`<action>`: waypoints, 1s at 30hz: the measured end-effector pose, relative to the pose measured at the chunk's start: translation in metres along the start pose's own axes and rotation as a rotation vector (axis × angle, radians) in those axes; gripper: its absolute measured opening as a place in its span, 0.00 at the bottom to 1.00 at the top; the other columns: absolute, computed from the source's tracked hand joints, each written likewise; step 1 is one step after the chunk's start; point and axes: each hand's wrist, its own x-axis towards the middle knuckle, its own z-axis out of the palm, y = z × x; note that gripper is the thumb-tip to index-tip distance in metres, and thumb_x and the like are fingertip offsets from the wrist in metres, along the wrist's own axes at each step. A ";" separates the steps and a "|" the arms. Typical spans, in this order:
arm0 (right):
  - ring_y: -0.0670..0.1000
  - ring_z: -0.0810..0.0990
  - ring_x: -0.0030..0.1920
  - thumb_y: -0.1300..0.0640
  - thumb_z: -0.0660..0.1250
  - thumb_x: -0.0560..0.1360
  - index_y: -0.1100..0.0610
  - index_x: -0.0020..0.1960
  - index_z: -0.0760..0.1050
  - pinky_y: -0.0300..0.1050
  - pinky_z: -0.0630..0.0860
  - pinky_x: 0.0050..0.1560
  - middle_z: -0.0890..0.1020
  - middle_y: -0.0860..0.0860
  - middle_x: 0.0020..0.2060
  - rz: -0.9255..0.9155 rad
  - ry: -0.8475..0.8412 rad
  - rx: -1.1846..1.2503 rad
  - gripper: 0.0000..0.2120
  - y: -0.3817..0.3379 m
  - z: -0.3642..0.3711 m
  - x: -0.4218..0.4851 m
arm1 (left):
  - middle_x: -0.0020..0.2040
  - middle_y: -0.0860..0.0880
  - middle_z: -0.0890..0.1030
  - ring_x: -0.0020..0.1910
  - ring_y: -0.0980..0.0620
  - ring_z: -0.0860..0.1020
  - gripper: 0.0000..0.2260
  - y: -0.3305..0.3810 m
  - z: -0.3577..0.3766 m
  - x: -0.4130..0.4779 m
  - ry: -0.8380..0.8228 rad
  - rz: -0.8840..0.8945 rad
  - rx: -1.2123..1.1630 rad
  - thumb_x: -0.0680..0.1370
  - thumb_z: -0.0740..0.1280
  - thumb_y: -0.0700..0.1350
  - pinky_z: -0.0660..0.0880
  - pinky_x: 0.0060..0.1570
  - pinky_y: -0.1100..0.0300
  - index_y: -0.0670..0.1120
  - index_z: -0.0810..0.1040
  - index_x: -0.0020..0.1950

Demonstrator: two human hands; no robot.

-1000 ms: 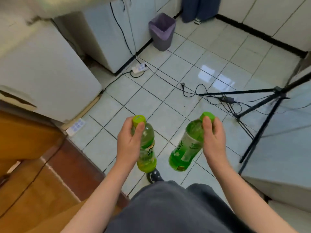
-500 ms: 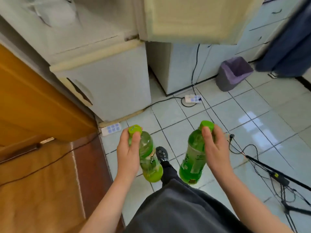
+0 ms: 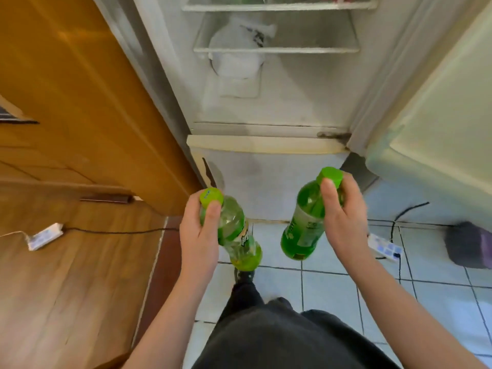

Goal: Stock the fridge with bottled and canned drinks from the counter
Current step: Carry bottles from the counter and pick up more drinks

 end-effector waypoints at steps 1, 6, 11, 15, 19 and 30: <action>0.39 0.73 0.39 0.45 0.57 0.76 0.44 0.45 0.71 0.32 0.69 0.40 0.74 0.42 0.38 -0.008 0.002 0.008 0.06 -0.002 0.010 0.014 | 0.45 0.61 0.79 0.44 0.62 0.76 0.11 -0.003 0.000 0.013 0.018 0.001 -0.002 0.77 0.58 0.57 0.73 0.44 0.68 0.55 0.76 0.51; 0.37 0.73 0.39 0.45 0.57 0.76 0.45 0.44 0.71 0.25 0.67 0.39 0.75 0.40 0.37 -0.060 0.022 0.012 0.07 -0.017 0.051 0.082 | 0.44 0.57 0.80 0.43 0.57 0.78 0.11 -0.008 0.011 0.097 -0.035 -0.011 -0.094 0.76 0.59 0.58 0.75 0.43 0.62 0.57 0.78 0.50; 0.39 0.74 0.38 0.42 0.56 0.72 0.46 0.43 0.71 0.28 0.68 0.38 0.75 0.39 0.36 -0.156 0.060 -0.001 0.10 -0.056 0.077 0.160 | 0.44 0.61 0.81 0.42 0.63 0.78 0.12 0.024 0.030 0.202 -0.132 0.169 -0.137 0.75 0.59 0.55 0.72 0.41 0.73 0.52 0.77 0.52; 0.40 0.75 0.42 0.43 0.57 0.73 0.44 0.45 0.72 0.31 0.70 0.42 0.76 0.40 0.39 -0.292 0.146 0.007 0.08 -0.094 0.089 0.220 | 0.44 0.60 0.81 0.41 0.63 0.77 0.12 0.065 0.039 0.285 -0.164 0.313 -0.217 0.76 0.59 0.54 0.72 0.39 0.71 0.51 0.78 0.51; 0.40 0.73 0.40 0.48 0.57 0.76 0.45 0.46 0.72 0.33 0.68 0.42 0.75 0.41 0.38 -0.440 0.218 0.067 0.05 -0.133 0.100 0.272 | 0.41 0.57 0.80 0.39 0.61 0.76 0.09 0.110 0.053 0.350 -0.163 0.416 -0.305 0.77 0.60 0.55 0.72 0.39 0.67 0.59 0.80 0.46; 0.46 0.74 0.43 0.48 0.58 0.78 0.50 0.47 0.71 0.45 0.72 0.46 0.74 0.44 0.40 -0.648 0.279 0.130 0.07 -0.209 0.140 0.400 | 0.40 0.43 0.76 0.40 0.52 0.74 0.16 0.189 0.089 0.454 -0.061 0.590 -0.306 0.79 0.59 0.50 0.71 0.41 0.56 0.38 0.77 0.48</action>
